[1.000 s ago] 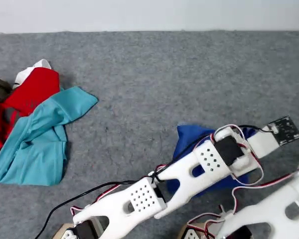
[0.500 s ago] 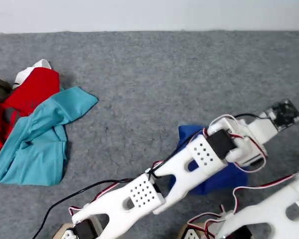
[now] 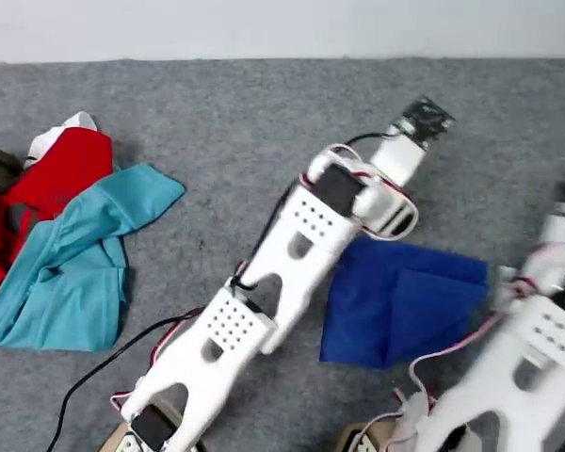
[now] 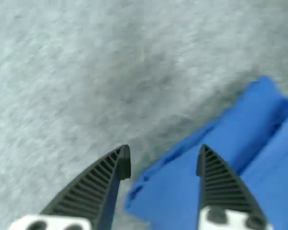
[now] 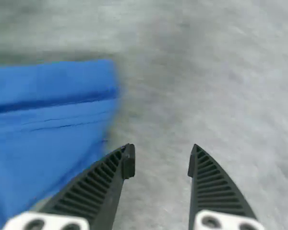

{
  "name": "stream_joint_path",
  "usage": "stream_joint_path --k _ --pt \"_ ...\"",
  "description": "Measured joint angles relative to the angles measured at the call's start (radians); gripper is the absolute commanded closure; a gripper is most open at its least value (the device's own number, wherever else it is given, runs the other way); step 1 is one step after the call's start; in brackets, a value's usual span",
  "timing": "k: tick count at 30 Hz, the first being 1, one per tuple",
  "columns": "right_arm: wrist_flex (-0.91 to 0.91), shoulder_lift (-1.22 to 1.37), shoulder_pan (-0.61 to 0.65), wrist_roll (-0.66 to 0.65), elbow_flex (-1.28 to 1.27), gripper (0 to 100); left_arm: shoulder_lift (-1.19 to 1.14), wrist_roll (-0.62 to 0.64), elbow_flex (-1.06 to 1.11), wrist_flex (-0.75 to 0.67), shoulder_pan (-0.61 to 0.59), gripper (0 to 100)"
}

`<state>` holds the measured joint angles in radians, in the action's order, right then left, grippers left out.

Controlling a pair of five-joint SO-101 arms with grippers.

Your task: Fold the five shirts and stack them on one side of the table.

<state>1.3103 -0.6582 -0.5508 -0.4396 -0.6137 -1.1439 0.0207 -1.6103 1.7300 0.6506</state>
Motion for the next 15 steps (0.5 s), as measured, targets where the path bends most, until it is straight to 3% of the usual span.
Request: stream_joint_path --k 8,15 --pt "-0.077 0.0 0.434 0.0 -0.107 79.4 -0.175 0.0 -0.002 0.005 -0.051 78" --pt "-0.224 0.0 0.554 0.0 -0.255 79.4 -0.264 0.005 -0.002 0.005 -0.15 78"
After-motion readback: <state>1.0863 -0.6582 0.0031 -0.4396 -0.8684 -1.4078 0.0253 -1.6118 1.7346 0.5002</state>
